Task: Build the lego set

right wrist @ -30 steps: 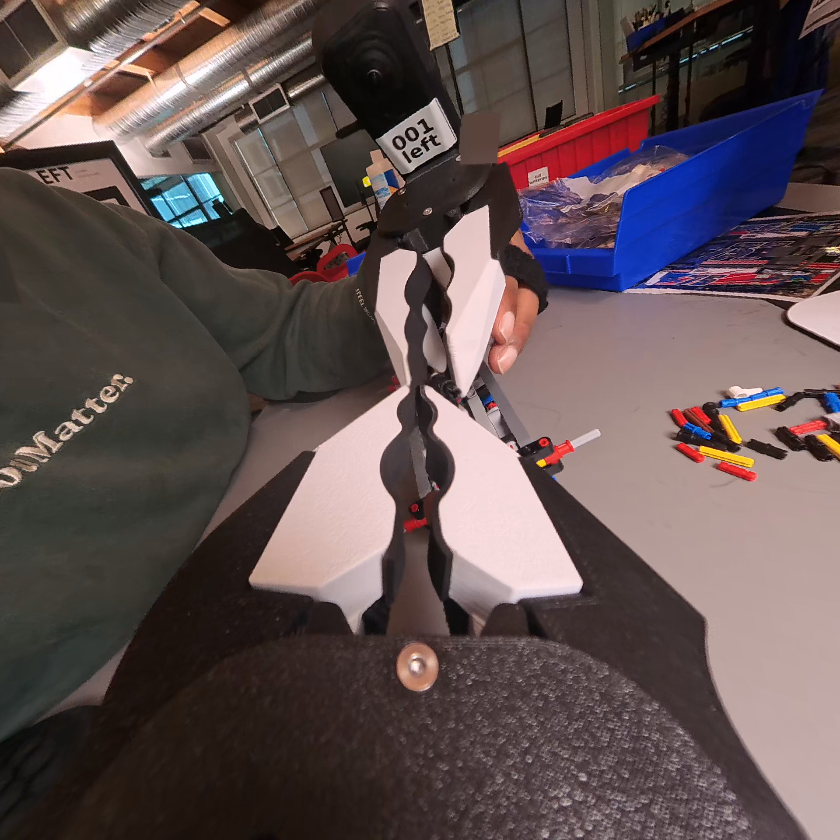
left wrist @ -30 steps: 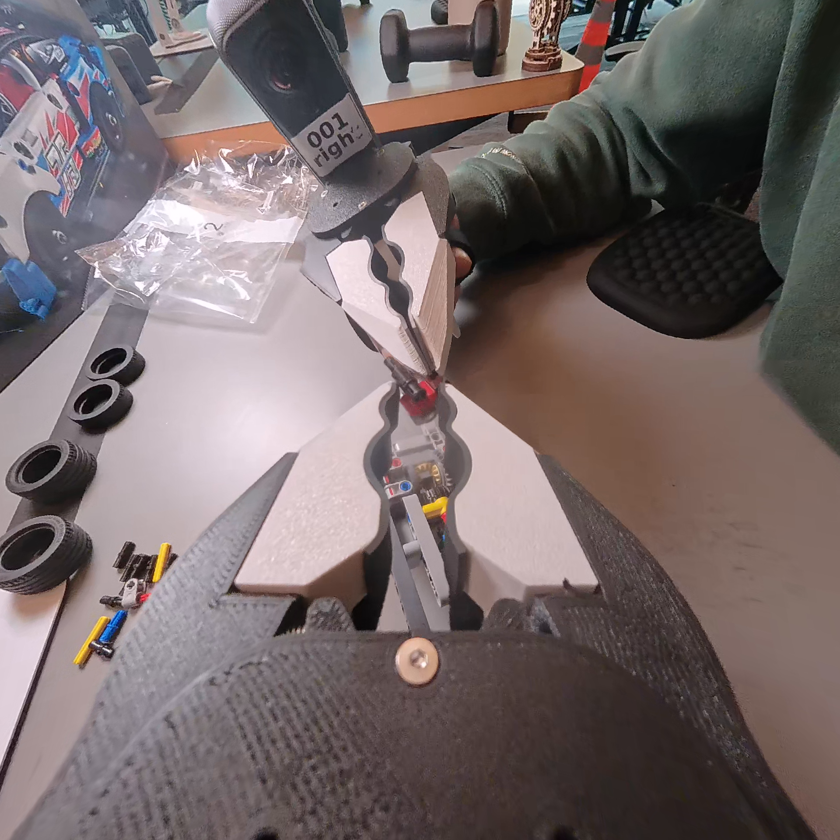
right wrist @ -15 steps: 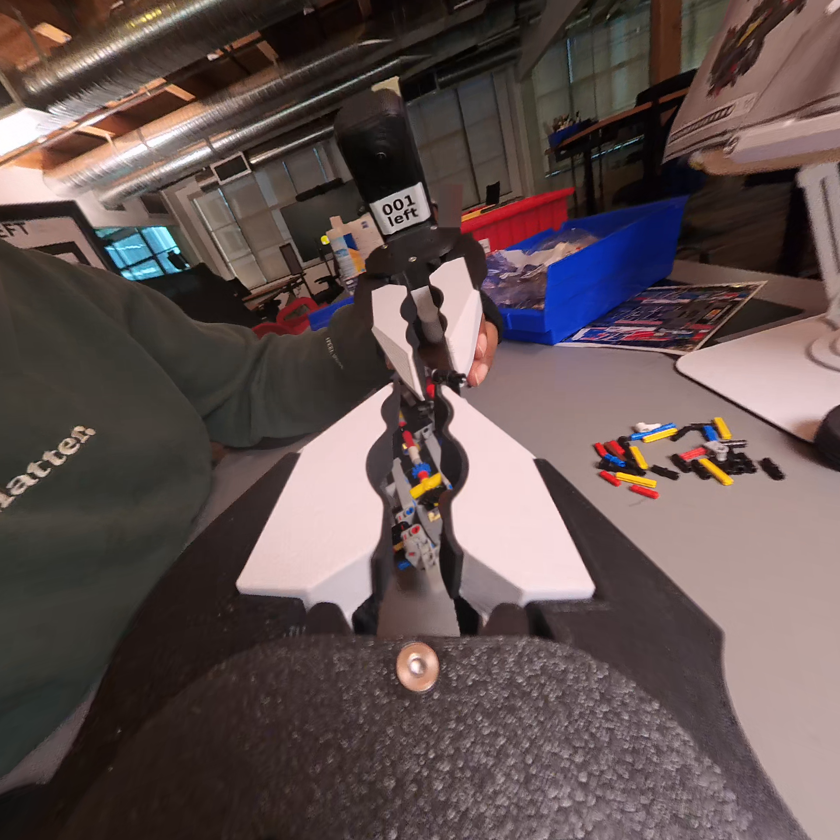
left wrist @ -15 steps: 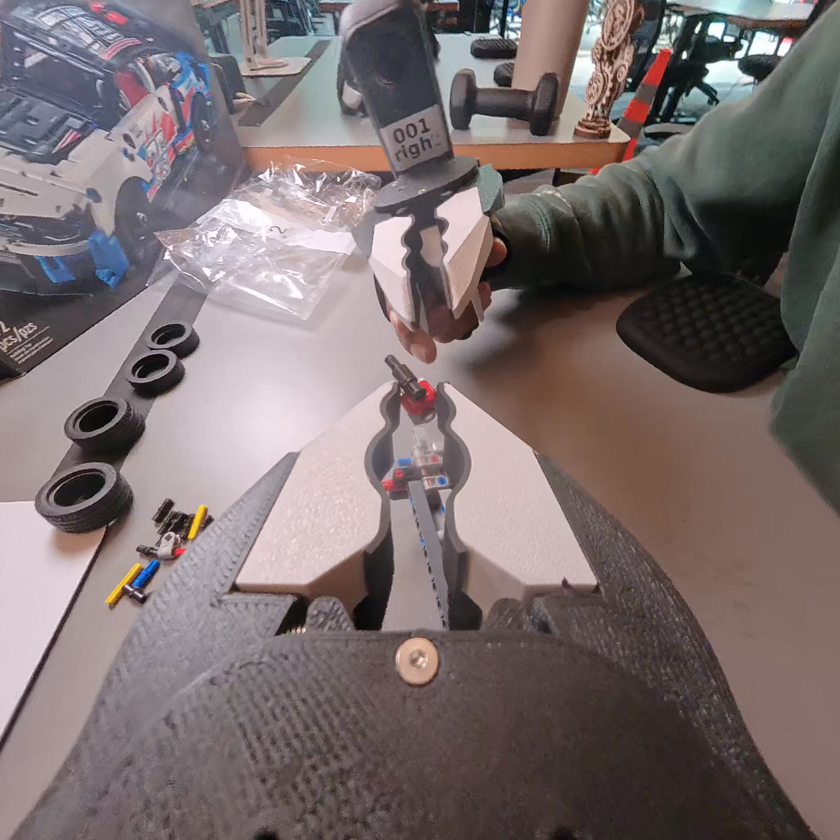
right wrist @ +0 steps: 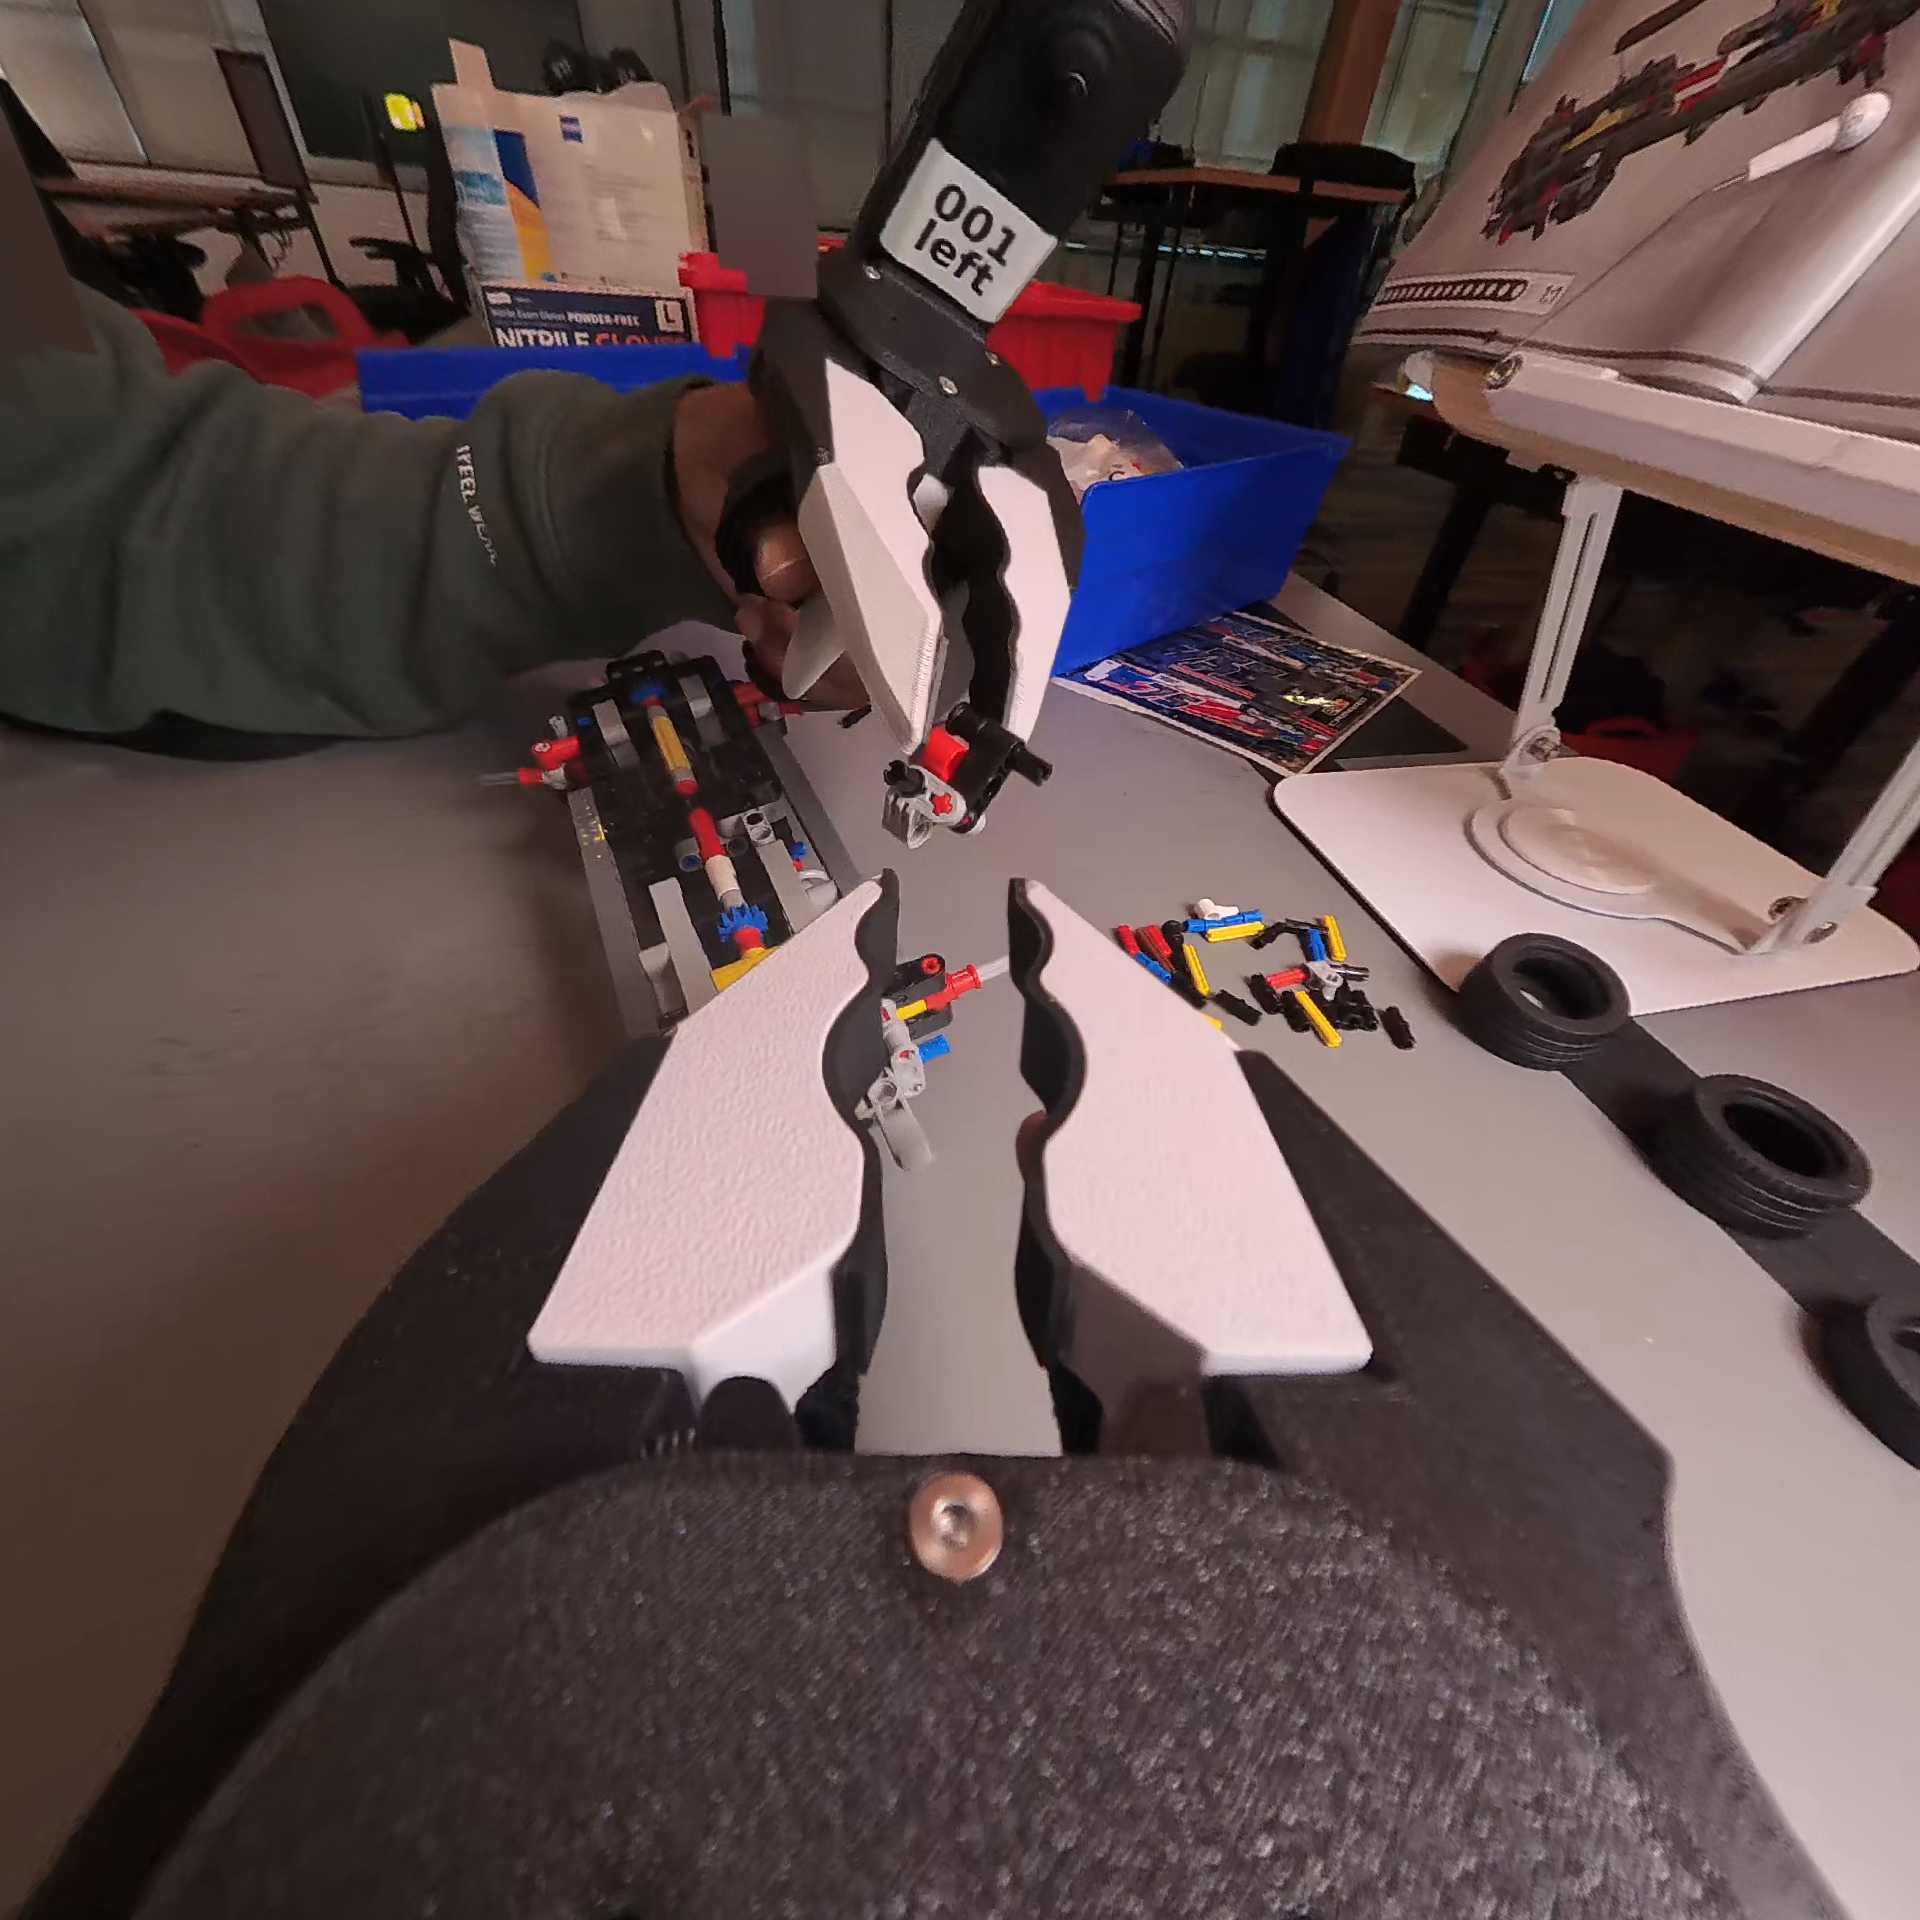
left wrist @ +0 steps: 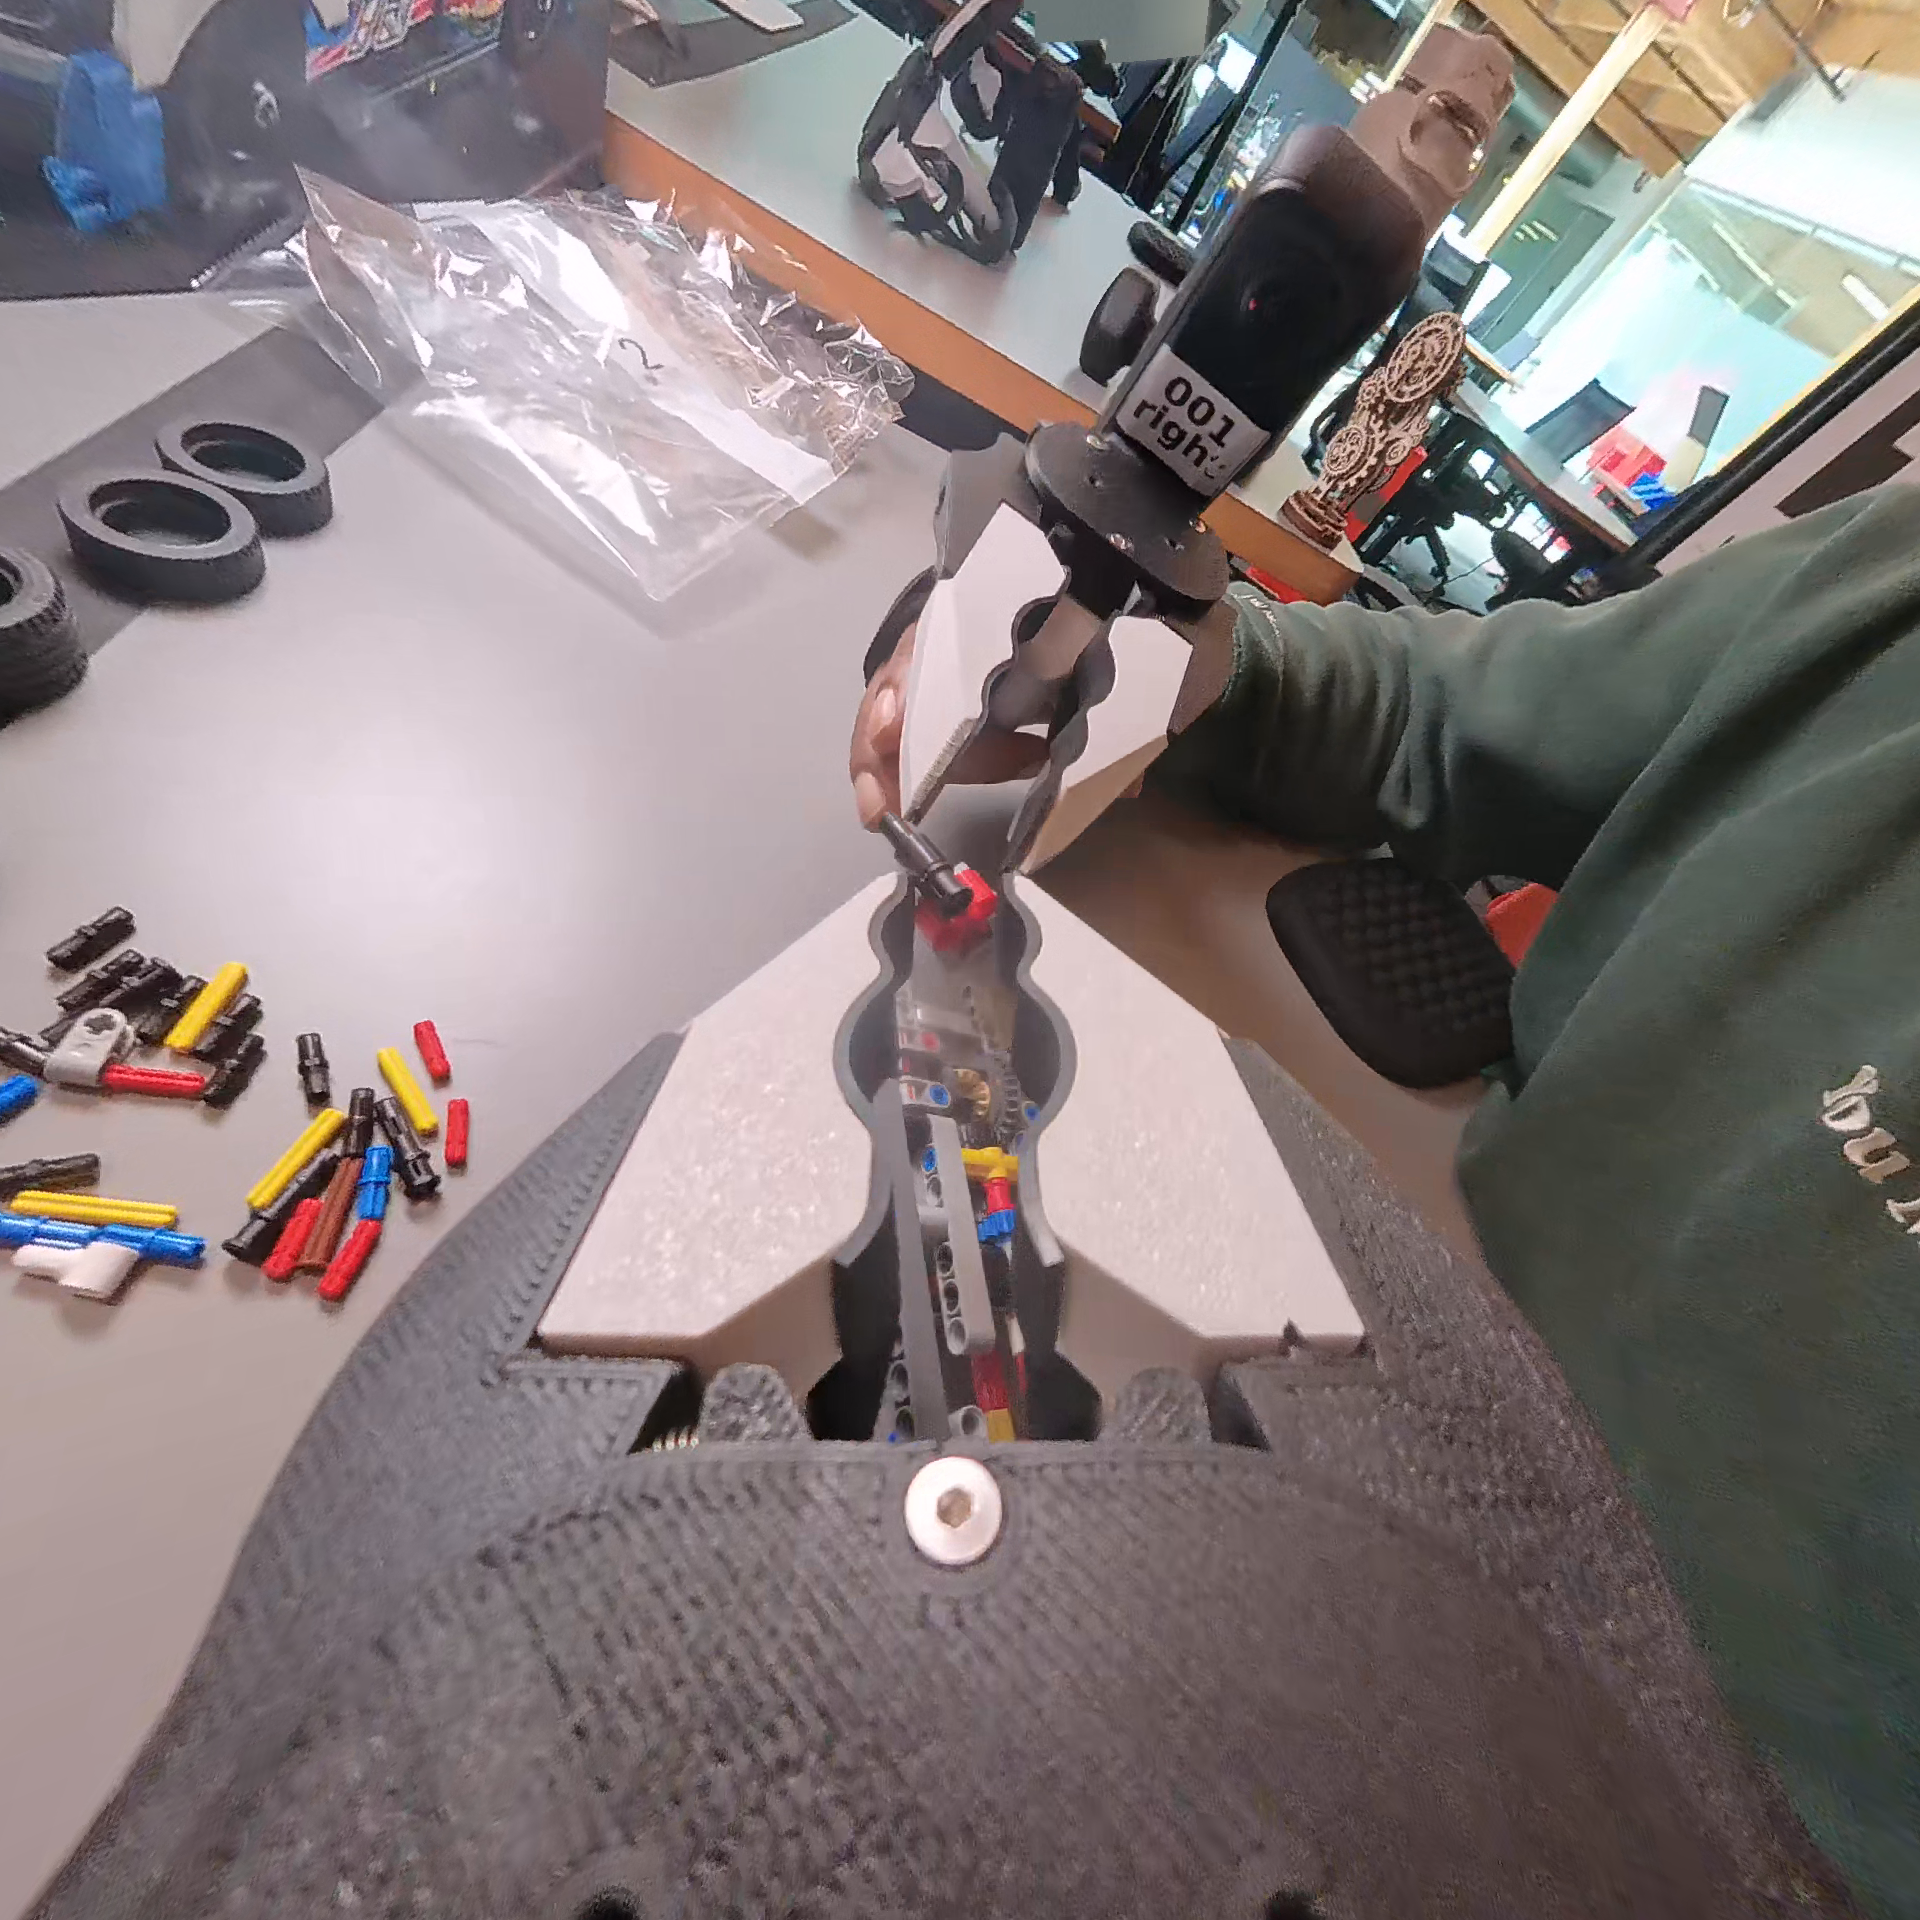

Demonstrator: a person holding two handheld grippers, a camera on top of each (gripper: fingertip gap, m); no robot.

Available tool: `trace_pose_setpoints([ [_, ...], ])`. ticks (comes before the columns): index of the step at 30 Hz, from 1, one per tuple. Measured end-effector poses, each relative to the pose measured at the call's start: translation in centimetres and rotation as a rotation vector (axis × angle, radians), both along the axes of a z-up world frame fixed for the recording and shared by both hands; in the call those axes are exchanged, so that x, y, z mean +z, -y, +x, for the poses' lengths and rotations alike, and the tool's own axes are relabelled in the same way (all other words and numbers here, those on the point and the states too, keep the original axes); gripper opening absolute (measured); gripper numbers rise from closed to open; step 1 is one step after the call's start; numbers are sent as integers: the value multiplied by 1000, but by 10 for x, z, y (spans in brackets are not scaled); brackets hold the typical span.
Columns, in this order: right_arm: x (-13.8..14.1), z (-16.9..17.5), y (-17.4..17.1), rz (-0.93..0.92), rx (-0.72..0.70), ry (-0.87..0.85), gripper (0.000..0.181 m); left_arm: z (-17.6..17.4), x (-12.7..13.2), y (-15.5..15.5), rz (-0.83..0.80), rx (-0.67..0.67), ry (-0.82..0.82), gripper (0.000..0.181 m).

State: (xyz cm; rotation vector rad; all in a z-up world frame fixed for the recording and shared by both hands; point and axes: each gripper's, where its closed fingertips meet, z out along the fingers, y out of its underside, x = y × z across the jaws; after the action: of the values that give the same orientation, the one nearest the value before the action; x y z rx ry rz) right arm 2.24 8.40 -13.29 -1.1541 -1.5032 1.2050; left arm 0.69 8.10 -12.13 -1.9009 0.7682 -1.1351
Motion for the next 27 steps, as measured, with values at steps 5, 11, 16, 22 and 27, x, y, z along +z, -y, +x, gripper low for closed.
trace_pose_setpoints([
  [5,7,-2,2,100,-30,-26,25,3,0,1,-62,-2,39,13],
  [11,9,-3,10,239,-30,-25,29,11,7,9,-122,-53,122,13],
  [16,20,-1,14,338,-34,-70,25,15,13,10,-193,-67,205,13],
  [22,23,-3,21,506,-61,-68,23,13,7,2,-245,-9,212,13],
  [27,20,-5,21,480,-70,-55,8,16,2,3,-257,-9,185,13],
])
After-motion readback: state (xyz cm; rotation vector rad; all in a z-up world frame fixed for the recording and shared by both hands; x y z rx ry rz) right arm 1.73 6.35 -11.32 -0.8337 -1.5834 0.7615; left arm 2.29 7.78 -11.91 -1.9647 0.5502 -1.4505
